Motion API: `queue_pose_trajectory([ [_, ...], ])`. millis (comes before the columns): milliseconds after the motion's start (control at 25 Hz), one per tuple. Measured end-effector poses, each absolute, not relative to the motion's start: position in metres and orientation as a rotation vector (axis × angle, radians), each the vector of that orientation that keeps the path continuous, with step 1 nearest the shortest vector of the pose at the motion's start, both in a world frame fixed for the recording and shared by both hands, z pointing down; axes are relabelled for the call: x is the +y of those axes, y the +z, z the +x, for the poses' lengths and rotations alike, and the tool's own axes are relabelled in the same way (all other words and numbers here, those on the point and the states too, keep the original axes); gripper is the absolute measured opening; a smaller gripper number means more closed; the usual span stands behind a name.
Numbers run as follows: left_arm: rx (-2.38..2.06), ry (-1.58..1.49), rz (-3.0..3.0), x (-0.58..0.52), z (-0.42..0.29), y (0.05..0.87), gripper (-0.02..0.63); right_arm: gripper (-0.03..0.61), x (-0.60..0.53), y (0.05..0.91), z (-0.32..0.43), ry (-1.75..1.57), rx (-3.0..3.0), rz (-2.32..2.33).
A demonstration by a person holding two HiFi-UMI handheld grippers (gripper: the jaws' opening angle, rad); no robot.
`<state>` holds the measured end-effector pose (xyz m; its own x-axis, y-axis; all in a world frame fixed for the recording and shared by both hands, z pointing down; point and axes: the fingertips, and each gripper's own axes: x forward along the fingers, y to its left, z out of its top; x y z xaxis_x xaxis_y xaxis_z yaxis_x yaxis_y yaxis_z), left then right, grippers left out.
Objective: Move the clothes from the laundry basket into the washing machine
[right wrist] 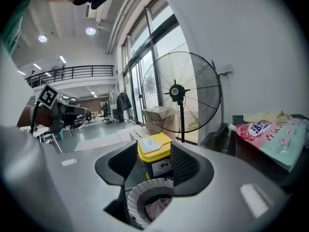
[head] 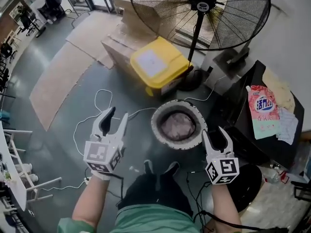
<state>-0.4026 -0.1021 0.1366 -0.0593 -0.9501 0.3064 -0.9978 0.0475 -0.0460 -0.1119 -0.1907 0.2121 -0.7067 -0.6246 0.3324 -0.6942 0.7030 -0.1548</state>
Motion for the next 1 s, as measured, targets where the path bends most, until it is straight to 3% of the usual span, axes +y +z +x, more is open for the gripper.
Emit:
queue_pose_trajectory([
  [640, -2.009, 0.386, 2.107, -0.193, -0.429, 0.266, 0.183, 0.198, -0.272, 0.393, -0.154, 0.569, -2.520, 1.046],
  [1000, -1.996, 0.360, 2.093, -0.215, -0.427, 0.393, 0.183, 0.224, -0.284, 0.593, -0.188, 0.653, -2.365, 0.761],
])
